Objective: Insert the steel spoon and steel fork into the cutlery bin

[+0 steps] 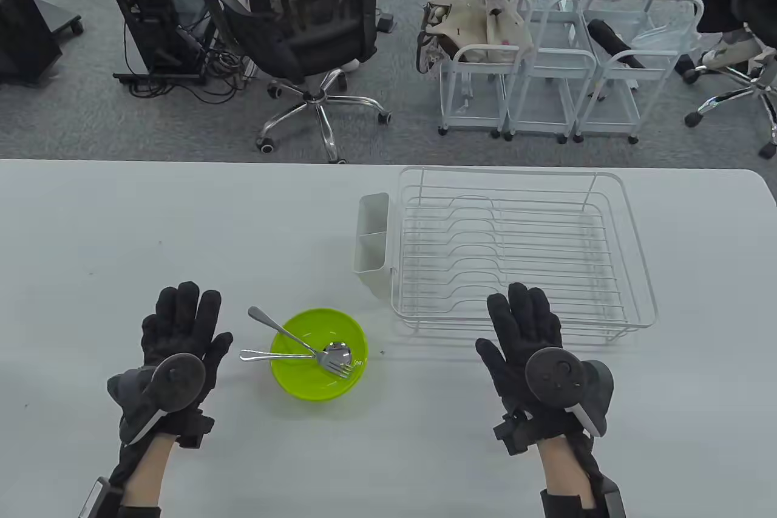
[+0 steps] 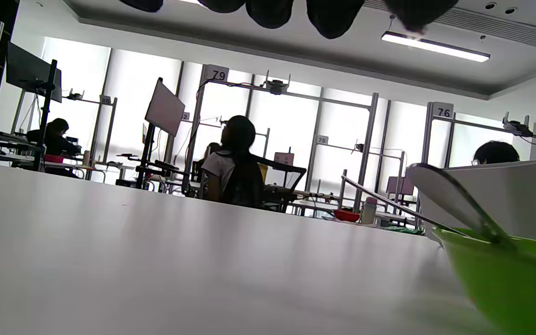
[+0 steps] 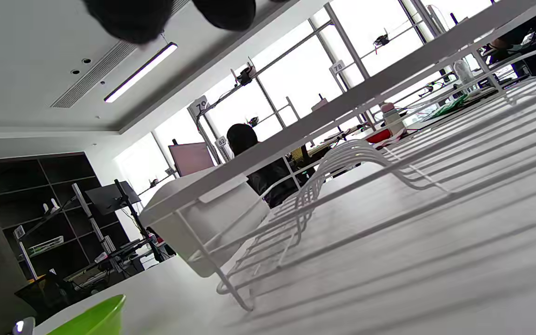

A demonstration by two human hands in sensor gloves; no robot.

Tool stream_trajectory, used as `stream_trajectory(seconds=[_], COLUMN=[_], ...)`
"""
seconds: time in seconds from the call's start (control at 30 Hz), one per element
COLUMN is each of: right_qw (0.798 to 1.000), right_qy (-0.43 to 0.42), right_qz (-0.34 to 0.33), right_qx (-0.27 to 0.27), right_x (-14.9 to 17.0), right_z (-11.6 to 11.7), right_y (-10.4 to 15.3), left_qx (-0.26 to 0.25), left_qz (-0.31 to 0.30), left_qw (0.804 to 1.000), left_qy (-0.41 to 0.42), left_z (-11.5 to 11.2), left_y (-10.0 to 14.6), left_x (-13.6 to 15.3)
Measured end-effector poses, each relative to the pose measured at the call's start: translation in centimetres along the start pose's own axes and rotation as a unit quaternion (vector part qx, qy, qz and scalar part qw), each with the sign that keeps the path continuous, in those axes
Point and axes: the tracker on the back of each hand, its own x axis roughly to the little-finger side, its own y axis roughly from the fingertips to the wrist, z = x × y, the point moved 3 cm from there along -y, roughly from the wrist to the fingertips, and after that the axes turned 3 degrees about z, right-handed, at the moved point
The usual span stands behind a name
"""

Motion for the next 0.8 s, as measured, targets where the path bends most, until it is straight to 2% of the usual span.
stream_trajectory(seconds=[0.8], right_qw=[1.000], right_qy=[-0.008], right_qz=[0.023], right_qx=[-0.003], right_x=[0.83], right_z=[-0.01], right_y=[-0.04], left_qx=[0.006], left_qz=[0.002], left_qw=[1.000], left_qy=[0.012], left_z=[0.48], left_y=[0.33], left_x=[0.36])
